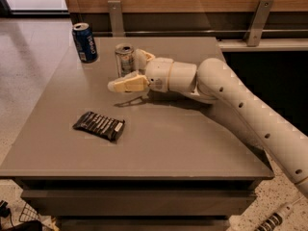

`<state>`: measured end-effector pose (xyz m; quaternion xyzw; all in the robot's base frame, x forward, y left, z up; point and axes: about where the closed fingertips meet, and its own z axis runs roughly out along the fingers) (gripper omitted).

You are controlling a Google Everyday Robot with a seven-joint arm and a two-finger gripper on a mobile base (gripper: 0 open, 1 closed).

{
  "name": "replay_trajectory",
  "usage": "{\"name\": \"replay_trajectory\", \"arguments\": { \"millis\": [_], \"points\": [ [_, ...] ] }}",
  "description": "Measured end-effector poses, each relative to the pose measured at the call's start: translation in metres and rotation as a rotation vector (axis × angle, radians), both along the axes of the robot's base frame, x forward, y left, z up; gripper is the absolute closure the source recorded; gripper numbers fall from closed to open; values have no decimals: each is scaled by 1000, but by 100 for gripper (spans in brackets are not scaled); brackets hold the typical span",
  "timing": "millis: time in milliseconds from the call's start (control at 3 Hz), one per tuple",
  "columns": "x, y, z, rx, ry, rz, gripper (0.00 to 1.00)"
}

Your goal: Place redbull can upright

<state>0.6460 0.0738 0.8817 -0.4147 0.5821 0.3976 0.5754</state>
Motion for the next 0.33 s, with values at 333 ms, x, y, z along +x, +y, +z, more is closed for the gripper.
{"name": "replay_trajectory", "arguments": {
  "millis": [333],
  "points": [
    [0, 0, 0, 0, 0, 0, 0]
  ]
}}
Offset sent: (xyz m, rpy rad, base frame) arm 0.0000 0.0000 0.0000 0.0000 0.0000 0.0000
